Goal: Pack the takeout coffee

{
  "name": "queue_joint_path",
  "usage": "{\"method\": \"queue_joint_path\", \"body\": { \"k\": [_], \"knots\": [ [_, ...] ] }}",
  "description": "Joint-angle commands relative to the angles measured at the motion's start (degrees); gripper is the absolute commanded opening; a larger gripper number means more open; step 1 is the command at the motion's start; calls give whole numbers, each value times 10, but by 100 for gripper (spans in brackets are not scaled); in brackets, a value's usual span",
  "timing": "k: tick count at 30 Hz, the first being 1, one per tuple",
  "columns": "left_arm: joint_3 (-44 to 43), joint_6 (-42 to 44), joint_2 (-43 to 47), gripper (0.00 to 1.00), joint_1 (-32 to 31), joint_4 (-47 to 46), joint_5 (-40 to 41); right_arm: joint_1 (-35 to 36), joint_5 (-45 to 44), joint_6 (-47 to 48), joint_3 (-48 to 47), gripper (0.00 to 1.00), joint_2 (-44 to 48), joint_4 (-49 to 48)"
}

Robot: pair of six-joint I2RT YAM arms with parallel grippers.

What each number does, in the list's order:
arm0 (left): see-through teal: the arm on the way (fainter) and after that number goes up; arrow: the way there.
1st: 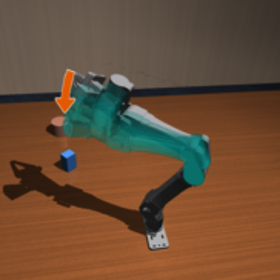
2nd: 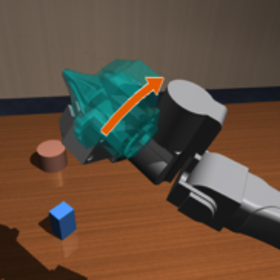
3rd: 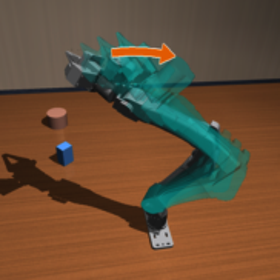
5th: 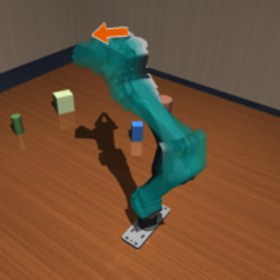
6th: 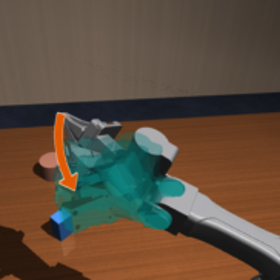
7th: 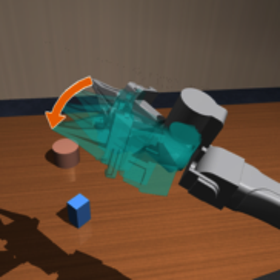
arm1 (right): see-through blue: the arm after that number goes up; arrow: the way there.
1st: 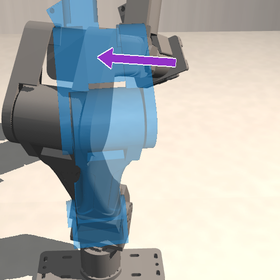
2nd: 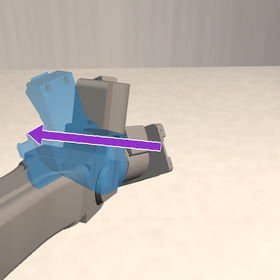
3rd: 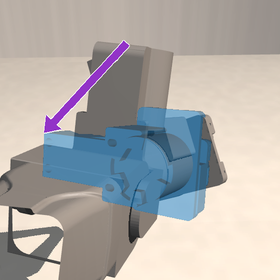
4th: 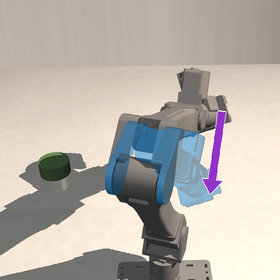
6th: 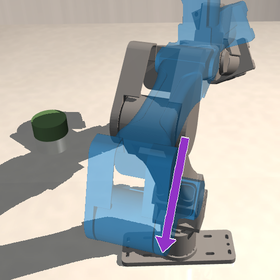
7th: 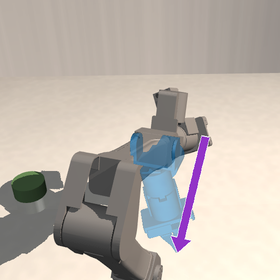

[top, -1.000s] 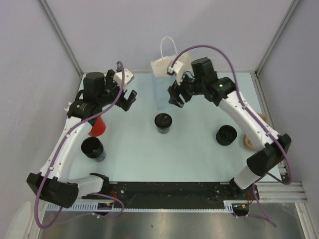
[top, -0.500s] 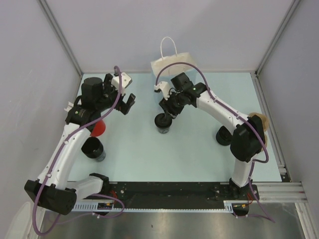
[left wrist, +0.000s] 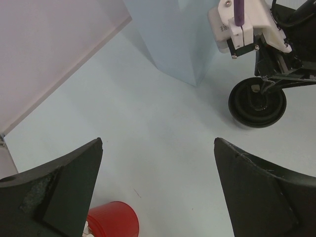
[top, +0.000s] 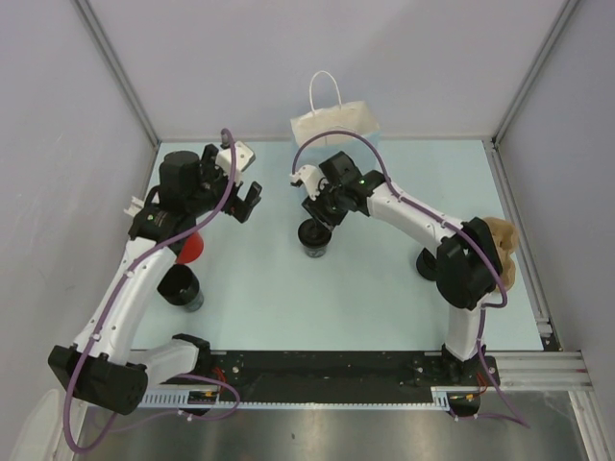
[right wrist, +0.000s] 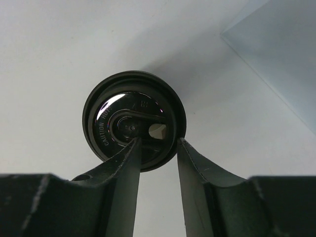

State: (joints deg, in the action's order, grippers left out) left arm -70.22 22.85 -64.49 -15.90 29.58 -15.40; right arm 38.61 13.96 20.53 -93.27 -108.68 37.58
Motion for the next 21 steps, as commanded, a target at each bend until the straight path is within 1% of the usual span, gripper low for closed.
{"method": "queue_joint_path", "body": {
  "k": [1, 7, 9, 12, 14, 19, 21],
  "knots": [
    [4, -13, 7, 99, -2, -17, -2, 9, -26, -3, 6, 39, -1, -38],
    [3, -15, 4, 99, -2, -17, -4, 9, -22, -2, 13, 29, -5, -42],
    [2, -17, 3, 100, -2, -16, -6, 9, -22, -2, 13, 24, -7, -42],
    [1, -16, 3, 99, -2, -16, -9, 11, -24, -2, 13, 22, -9, -42],
    [1, -17, 2, 99, -2, -15, -9, 12, -24, -1, 13, 19, -10, -42],
    [1, -17, 1, 100, -2, -15, -12, 13, -27, 2, 13, 16, -14, -37],
    [1, -17, 1, 99, -2, -15, -13, 13, -25, 3, 12, 19, -14, -34]
  ]
}}
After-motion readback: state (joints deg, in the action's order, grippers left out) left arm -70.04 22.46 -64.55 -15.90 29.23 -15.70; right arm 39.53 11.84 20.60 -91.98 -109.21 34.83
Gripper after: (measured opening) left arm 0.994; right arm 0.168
